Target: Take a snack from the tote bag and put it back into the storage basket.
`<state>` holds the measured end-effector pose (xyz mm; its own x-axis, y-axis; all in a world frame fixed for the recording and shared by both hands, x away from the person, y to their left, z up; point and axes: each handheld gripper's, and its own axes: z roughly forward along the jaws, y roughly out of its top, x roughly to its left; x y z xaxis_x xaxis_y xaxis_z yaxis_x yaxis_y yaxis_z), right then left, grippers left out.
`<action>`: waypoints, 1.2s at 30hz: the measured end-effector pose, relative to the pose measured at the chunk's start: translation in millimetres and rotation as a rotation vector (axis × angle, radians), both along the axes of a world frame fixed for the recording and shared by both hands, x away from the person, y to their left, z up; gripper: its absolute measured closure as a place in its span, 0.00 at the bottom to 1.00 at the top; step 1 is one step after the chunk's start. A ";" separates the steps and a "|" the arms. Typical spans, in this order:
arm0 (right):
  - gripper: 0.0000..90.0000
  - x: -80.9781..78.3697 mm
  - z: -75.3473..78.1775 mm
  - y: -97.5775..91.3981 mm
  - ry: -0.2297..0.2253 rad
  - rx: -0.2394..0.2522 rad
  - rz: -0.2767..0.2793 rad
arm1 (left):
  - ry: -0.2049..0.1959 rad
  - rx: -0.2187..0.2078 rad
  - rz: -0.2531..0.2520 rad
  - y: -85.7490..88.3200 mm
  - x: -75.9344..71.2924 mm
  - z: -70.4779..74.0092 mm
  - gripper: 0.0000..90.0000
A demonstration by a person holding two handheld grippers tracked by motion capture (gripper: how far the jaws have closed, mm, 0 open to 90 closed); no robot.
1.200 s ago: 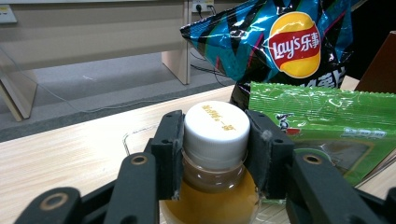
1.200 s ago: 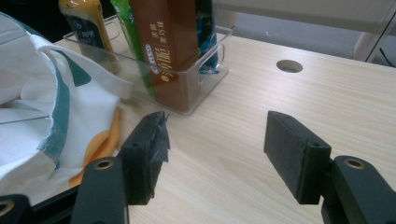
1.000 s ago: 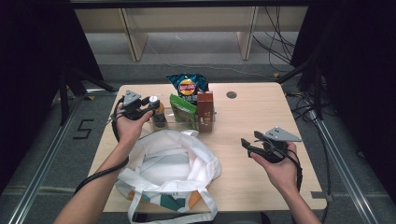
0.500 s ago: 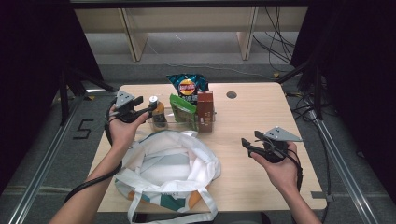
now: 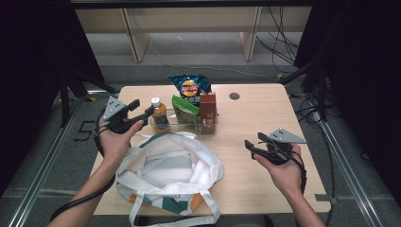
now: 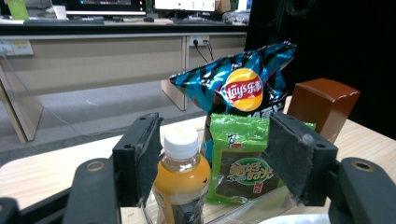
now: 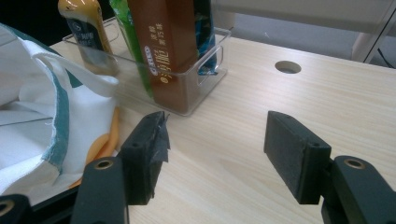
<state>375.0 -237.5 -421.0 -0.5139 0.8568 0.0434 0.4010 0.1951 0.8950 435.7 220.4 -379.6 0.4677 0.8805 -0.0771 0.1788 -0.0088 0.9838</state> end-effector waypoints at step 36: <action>0.44 -1.6 -0.8 3.8 0.020 0.019 -0.007 | 0.014 -0.040 -0.094 7.4 -64.9 -3.7 0.38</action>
